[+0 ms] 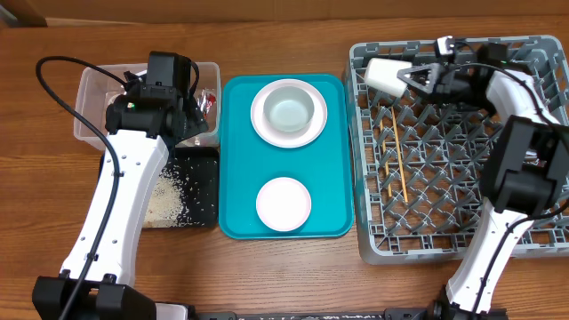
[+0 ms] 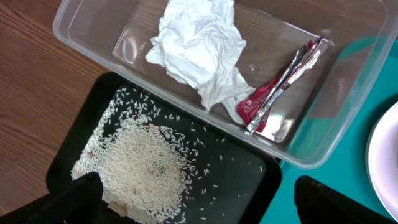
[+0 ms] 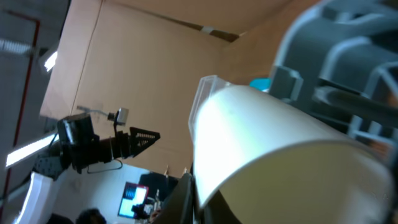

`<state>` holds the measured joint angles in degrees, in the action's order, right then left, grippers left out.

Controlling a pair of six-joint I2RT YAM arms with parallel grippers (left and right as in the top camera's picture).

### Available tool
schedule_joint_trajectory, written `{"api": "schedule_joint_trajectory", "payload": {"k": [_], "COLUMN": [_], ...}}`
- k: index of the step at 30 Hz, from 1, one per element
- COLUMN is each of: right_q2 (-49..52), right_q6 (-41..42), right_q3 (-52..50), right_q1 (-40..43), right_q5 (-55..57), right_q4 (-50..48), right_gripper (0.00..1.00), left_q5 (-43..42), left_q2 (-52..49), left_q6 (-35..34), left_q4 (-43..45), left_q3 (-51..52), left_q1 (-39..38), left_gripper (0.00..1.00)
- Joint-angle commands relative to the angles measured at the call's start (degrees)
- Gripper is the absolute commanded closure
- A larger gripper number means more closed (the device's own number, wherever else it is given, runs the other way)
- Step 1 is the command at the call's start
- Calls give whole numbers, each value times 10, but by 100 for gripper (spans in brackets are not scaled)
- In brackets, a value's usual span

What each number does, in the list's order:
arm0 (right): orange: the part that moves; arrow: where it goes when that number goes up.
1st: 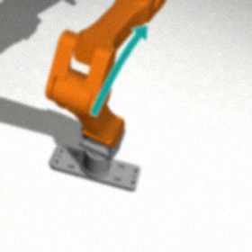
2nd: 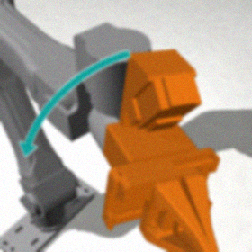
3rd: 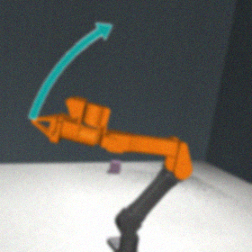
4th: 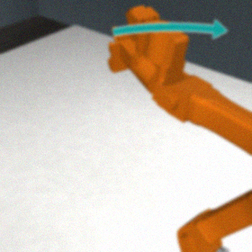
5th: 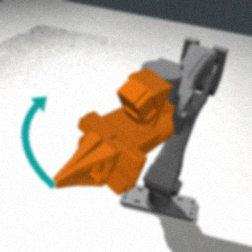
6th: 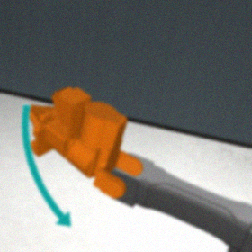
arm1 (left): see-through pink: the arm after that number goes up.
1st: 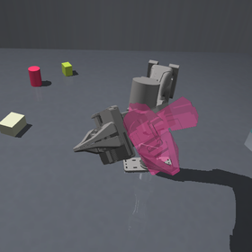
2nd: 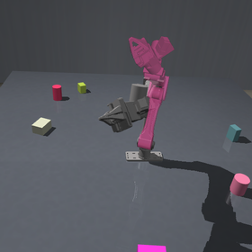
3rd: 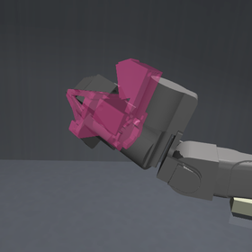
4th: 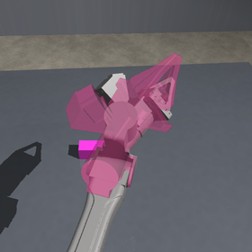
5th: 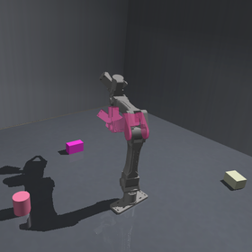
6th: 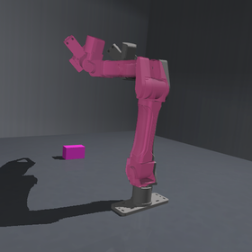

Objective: Sort waste into correct bins and load items into the dishwasher
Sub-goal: 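Set the cup upside down in the rack's back corner and release, then raise the right gripper out of the rack and move left toward the tray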

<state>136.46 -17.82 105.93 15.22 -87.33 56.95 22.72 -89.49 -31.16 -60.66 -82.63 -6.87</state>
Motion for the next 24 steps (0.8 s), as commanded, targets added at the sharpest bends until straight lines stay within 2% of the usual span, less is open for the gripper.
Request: {"api": "schedule_joint_trajectory", "payload": {"k": [1, 6, 9, 11, 19, 24], "right_q2": [9, 9, 9, 8, -16, -56], "right_q6": [0, 0, 0, 0, 0, 1], "right_q3": [-10, -10, -6, -1, 8, 14], "right_q1": [22, 43, 56, 64, 94, 98], "right_q5": [43, 37, 30, 31, 48, 138], "right_q4": [11, 46, 73, 89, 130, 142], "right_gripper": [86, 71, 57, 51, 49, 50], "left_q5": [1, 1, 1, 1, 1, 1], "left_q2": [3, 3, 2, 2, 2, 2], "left_q6": [7, 7, 7, 7, 7, 7], "left_q4": [0, 0, 0, 0, 0, 0], "left_q3": [-7, -7, -7, -7, -7, -7], "left_q1": [-2, -3, -3, -3, -3, -3], "left_gripper": [0, 0, 0, 0, 0, 0]}}
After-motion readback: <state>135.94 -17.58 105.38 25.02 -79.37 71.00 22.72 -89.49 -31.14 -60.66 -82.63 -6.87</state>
